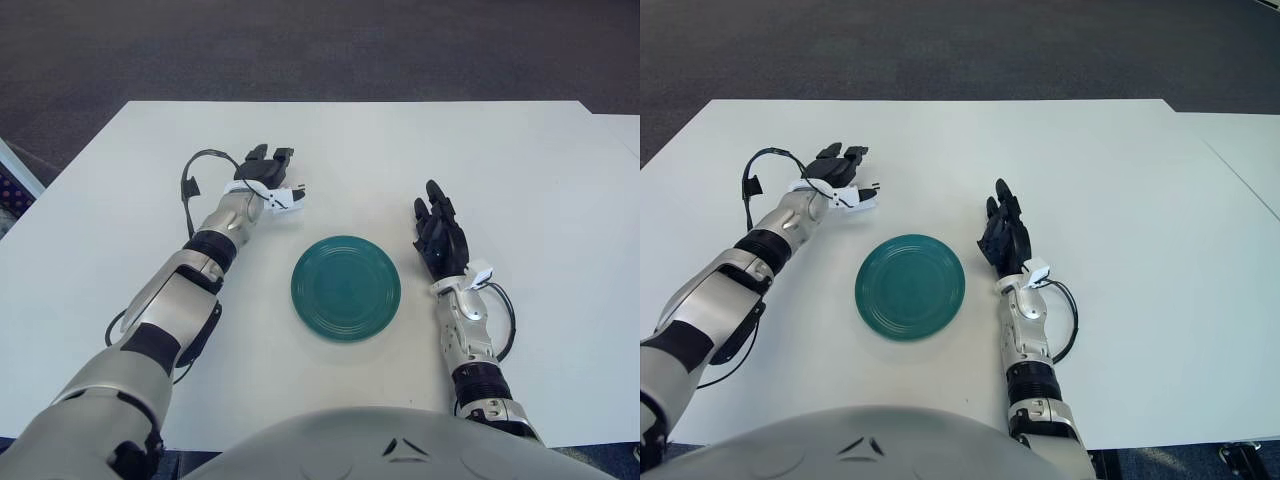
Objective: Put the charger into the plate.
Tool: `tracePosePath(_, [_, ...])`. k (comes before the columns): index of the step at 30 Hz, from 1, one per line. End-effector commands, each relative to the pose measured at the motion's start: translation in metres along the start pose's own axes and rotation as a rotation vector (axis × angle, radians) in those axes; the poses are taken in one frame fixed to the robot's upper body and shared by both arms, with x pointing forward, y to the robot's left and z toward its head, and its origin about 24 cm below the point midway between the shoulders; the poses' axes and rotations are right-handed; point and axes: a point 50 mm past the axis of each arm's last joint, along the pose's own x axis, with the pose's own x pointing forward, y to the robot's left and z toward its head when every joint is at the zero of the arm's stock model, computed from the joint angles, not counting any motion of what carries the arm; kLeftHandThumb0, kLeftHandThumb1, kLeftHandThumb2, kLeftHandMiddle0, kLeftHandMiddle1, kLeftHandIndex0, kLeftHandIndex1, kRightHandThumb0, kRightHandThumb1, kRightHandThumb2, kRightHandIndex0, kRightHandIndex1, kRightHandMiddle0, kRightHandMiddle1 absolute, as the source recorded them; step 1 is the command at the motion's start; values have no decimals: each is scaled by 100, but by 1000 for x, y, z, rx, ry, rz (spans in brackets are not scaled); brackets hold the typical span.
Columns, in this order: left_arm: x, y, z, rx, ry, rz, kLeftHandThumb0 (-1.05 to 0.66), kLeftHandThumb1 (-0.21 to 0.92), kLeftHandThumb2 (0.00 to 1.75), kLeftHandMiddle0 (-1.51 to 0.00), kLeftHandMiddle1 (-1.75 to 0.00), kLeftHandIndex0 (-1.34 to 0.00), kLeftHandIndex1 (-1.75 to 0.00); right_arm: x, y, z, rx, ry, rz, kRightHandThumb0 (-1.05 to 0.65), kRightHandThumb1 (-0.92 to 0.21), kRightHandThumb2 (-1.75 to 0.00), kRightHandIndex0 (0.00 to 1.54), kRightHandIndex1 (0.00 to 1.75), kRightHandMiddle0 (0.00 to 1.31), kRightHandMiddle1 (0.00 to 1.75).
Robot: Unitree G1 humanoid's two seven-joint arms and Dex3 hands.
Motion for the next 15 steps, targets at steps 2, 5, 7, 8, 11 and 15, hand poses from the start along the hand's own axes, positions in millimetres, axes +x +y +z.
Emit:
tracePosePath(2, [1, 12, -2, 70, 12, -29, -105, 92, 75, -4, -63, -8, -49, -45, -12, -59, 52, 308, -92, -100, -92, -100, 0, 0, 1, 9])
tracePosePath(5, [1, 10, -4, 92, 18, -39, -105, 92, 74, -5, -27, -5, -53, -45, -12, -58, 55, 305, -92, -99, -92, -100, 0, 0, 1, 9])
tracePosePath(7, [1, 10, -5, 97, 20, -42, -105, 92, 73, -6, -12, -3, -56, -45, -12, -59, 57, 305, -93, -99, -92, -99, 0, 0, 1, 10])
tracePosePath(8, [0, 8, -7, 106, 23, -47, -105, 92, 73, -6, -10, -2, -57, -46, -12, -58, 59, 304, -91, -99, -92, -99, 0, 0, 1, 10])
tracePosePath(11, [-1, 4, -10, 130, 29, -62, -105, 92, 71, -3, -3, -1, -56, -46, -12, -58, 66, 303, -87, -98, -92, -99, 0, 0, 0, 10])
tracePosePath(15, [-2, 1, -13, 157, 29, -78, -105, 92, 70, -1, -1, 0, -54, -47, -12, -58, 73, 295, -86, -97, -92, -98, 0, 0, 0, 11])
